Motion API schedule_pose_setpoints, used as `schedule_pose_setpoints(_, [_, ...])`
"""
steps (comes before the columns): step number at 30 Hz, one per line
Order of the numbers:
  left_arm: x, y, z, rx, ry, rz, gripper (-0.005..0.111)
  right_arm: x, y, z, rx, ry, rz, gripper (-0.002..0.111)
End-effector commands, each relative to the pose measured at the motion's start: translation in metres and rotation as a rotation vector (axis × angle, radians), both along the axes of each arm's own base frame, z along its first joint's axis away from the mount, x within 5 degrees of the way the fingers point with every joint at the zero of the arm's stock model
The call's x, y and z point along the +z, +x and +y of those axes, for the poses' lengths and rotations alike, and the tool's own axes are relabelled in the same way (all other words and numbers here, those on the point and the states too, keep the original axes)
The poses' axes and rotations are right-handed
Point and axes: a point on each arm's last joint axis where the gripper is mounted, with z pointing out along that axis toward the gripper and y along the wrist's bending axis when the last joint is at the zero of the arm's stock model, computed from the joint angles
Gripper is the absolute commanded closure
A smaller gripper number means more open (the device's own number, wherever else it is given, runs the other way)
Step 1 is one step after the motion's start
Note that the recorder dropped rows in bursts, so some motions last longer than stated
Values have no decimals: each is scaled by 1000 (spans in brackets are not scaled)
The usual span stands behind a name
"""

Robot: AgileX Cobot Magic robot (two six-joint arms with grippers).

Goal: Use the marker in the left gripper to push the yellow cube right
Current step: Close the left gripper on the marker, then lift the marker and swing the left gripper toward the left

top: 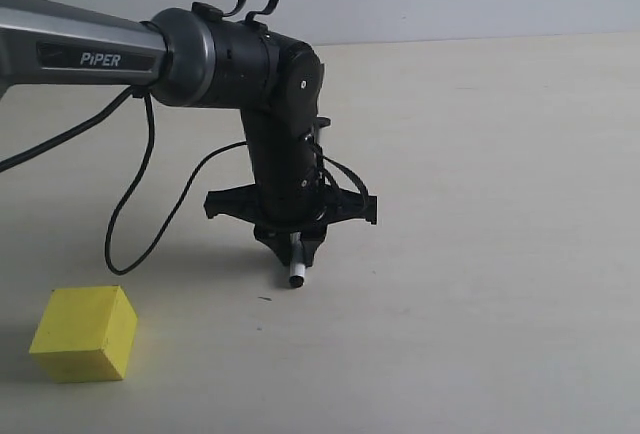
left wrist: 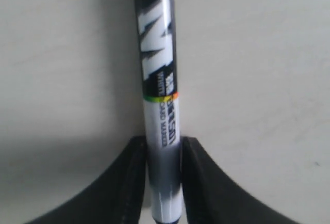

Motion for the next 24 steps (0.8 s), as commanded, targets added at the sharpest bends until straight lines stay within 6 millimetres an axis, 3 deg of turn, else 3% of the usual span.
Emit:
schedule_pose_setpoints(1, [-2,-1,-1,0,7,8,81,-1,0,0,-6,1,-4,108])
schedule_pose_setpoints(8, [-1,-1,-1,-27,6,7,84,-1,0,0,-6,1,-4,108])
schedule_pose_setpoints(12, [9,2,-3,-131,-7,-7,107,-1,0,0,-6,1,-4,108])
schedule_pose_setpoints(14, [27,4,-5,-197,-25,-26,107,-1,0,0,-6,1,-4,108])
schedule_pose_setpoints(18, [96,5,0,-332,-34,-144,107,-1,0,0,-6,1,-4,108])
schedule_pose_setpoints(21, [129,-2,9,-349,-36,-182,107,-1,0,0,-6,1,-4,108])
schedule_pose_setpoints(24, [153,-2,16,-473,-54,-287,107,-1,0,0,-6,1,-4,108])
